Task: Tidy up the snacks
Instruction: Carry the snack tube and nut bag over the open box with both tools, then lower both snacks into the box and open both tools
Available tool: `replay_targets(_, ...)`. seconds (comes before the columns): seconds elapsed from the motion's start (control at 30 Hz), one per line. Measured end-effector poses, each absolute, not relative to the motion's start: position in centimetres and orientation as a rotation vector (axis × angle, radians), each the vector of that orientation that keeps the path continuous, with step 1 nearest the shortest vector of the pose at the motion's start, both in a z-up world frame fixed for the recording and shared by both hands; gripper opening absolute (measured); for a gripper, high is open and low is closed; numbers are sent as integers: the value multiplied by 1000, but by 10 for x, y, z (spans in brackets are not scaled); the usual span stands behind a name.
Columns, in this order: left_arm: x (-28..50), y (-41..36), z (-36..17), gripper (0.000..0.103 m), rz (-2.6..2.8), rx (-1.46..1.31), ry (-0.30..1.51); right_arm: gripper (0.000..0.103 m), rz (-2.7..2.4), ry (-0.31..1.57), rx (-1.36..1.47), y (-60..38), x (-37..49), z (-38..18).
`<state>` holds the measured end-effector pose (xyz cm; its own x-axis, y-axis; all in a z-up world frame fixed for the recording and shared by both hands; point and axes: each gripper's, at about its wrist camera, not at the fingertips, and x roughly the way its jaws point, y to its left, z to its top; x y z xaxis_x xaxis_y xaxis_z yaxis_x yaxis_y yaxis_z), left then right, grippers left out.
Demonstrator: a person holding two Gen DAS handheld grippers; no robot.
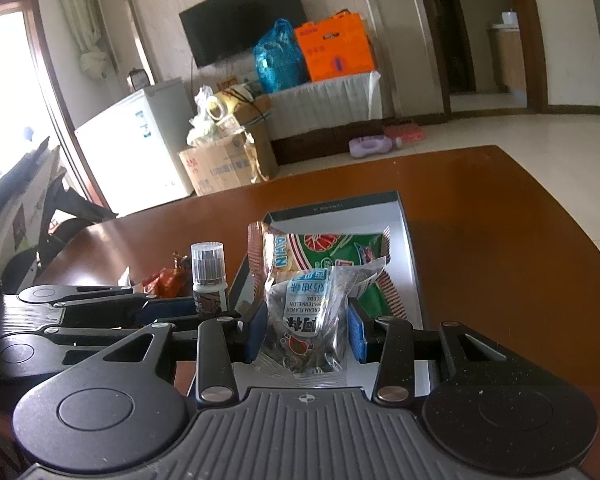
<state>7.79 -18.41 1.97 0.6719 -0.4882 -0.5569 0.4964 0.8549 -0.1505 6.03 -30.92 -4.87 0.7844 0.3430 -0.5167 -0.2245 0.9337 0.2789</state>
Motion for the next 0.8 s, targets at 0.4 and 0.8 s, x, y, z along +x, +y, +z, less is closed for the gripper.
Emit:
replay_targets(0.4, 105, -193, -3, 20, -516, -13, 669, 42, 294, 645, 188, -301, 70, -63)
replay_targets(0.8, 118, -187, -17, 20, -500, -41, 680, 43, 278, 664, 177, -299, 82, -70)
